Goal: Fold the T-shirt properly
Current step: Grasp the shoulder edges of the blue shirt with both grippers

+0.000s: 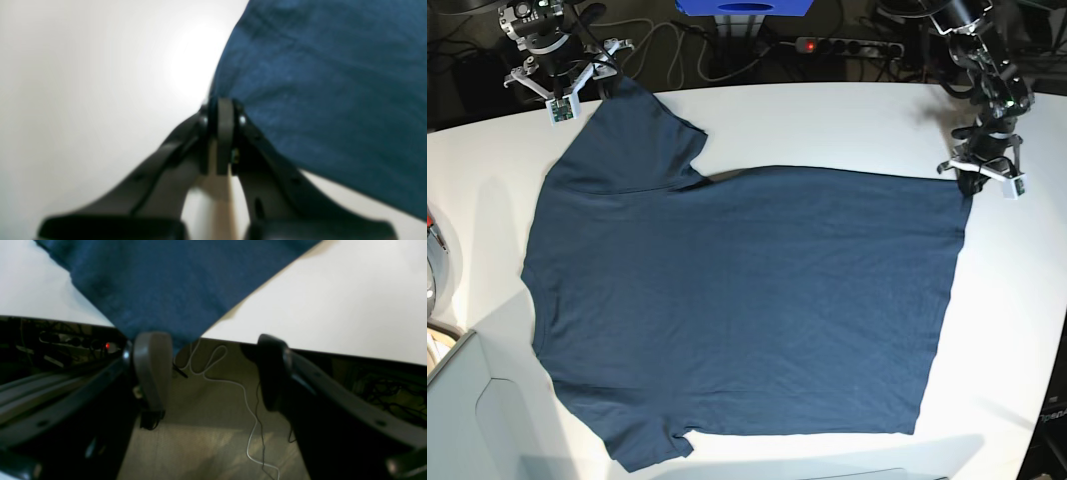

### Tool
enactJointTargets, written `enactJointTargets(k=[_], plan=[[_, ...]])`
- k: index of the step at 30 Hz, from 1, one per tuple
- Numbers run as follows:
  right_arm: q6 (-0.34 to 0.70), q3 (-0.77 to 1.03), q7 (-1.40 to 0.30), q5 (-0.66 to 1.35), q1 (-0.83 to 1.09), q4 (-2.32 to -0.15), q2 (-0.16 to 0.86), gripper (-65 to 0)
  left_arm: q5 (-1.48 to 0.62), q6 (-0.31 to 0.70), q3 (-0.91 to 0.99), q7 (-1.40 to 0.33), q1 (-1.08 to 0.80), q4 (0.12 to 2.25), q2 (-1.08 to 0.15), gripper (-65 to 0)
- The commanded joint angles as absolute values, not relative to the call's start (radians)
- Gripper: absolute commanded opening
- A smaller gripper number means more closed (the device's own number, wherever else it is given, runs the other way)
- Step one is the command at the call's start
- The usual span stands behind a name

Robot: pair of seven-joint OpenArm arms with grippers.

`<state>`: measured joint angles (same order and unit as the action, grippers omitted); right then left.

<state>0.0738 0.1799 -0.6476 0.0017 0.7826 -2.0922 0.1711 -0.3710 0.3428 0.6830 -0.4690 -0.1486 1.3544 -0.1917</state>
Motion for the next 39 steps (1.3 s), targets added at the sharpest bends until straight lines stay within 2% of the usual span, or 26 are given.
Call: enactJointTargets(k=[1, 9, 24, 34, 39], plan=[[0.085, 0.182, -0.63, 0.004, 0.794, -2.107, 0.174, -26.8, -0.381, 0.348, 0.687, -0.452, -0.136, 1.36, -0.206, -65.0], [0.085, 0.183, -0.628, 0.004, 0.776, -2.098, 0.171, -26.2, -0.381, 0.348, 0.693, -0.453, -0.145, 1.366, -0.202, -65.0], [0.085, 0.18, -0.628, 0.005, 0.618, -1.893, 0.171, -26.2, -0.384, 0.349, 0.694, -0.444, -0.203, 1.365, -0.197, -65.0], [0.085, 0.139, -0.628, 0.005, 0.576, -1.854, 0.173, -26.2, -0.383, 0.349, 0.694, -0.444, -0.222, 1.366, -0.196, -65.0], [0.087, 0.139, -0.628, 0.005, 0.558, -1.804, 0.176, -28.3, -0.383, 0.349, 0.696, -0.444, -0.229, 1.363, -0.196, -65.0]])
